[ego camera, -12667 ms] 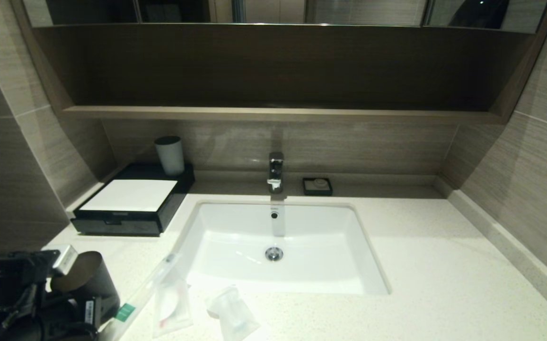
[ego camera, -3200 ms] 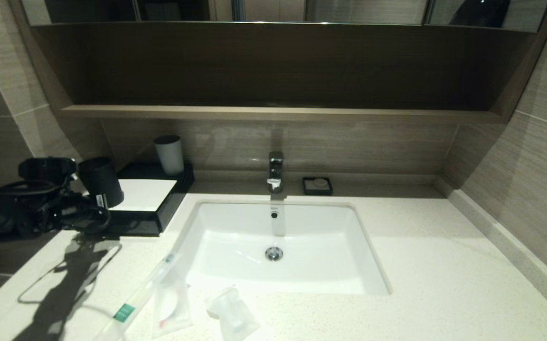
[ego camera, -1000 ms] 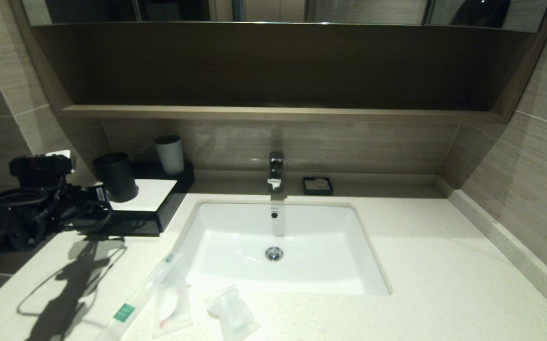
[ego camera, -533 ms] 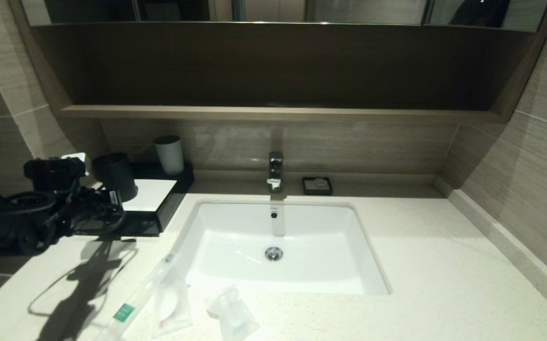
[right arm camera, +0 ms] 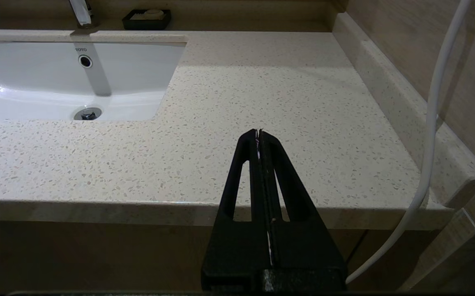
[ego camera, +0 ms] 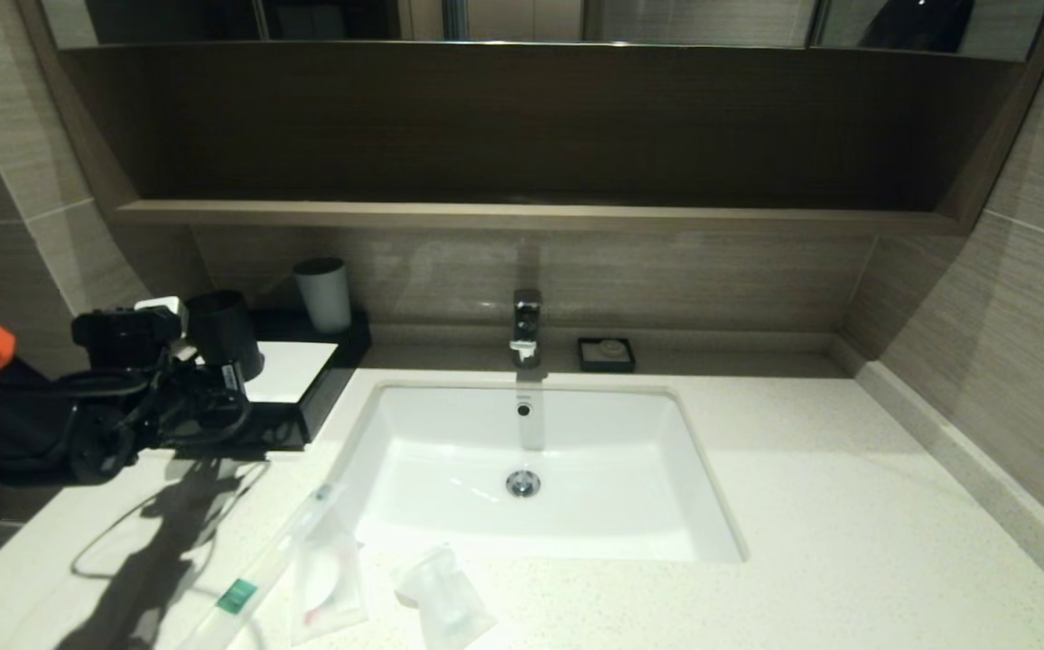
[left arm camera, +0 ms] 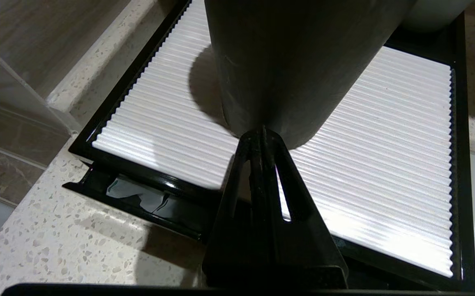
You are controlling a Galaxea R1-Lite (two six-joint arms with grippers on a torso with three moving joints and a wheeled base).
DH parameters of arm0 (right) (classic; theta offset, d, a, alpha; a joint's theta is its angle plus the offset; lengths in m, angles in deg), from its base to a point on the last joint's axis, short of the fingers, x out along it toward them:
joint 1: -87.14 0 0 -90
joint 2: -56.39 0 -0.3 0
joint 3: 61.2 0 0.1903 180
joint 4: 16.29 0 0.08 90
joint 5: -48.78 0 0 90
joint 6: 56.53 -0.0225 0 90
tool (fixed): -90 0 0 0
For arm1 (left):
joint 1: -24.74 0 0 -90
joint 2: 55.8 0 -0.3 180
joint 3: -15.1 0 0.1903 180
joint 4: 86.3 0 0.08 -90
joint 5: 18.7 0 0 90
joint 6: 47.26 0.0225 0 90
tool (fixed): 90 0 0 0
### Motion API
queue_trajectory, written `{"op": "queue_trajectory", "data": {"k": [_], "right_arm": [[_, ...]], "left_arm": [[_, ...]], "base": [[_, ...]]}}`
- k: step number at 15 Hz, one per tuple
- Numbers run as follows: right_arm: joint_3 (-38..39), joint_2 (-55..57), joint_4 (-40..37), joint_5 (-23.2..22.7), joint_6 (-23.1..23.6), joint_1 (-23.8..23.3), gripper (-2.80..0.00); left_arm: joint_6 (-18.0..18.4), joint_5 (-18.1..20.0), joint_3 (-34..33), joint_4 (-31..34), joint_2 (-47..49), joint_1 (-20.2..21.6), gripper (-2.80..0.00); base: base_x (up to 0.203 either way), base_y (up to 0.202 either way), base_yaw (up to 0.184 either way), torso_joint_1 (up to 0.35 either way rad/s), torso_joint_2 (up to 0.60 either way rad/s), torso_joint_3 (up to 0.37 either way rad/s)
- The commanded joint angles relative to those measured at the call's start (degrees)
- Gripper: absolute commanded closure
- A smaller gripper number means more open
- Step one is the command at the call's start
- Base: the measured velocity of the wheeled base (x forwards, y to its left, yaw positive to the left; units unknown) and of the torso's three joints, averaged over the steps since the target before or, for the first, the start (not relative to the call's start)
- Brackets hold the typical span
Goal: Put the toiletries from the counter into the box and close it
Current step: Place the cup on the storage box
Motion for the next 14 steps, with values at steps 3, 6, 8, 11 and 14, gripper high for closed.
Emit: {"op": "queue_trajectory", "data": {"k": [3, 6, 8, 11, 14], "right_arm": [[0.09, 0.00, 0.02, -0.02, -0.07, 0.01, 0.00], [0.09, 0.00, 0.02, -0.02, 0.01, 0.01, 0.00], [0.09, 0.00, 0.02, -0.02, -0.08, 0.01, 0.00], [0.09, 0.00, 0.02, -0.02, 0.01, 0.01, 0.00], [0.09, 0.00, 0.02, -0.02, -0.07, 0.01, 0.00]], "left_arm": [[-0.02, -0.08, 2.09, -0.36, 2.57, 0.02, 0.00], [-0.02, -0.08, 2.94, -0.81, 3.93, 0.02, 0.00], [0.01, -0.08, 3.94, -1.95, 5.15, 0.02, 0.00], [-0.02, -0.08, 6.16, -2.44, 6.46, 0.04, 0.00], [0.02, -0.08, 7.74, -2.90, 7.80, 0.03, 0.00]], "base": [[0.000, 0.000, 0.000, 0.000, 0.00, 0.000], [0.000, 0.000, 0.000, 0.000, 0.00, 0.000], [0.000, 0.000, 0.000, 0.000, 0.00, 0.000], [0.000, 0.000, 0.000, 0.000, 0.00, 0.000], [0.000, 0.000, 0.000, 0.000, 0.00, 0.000]]}}
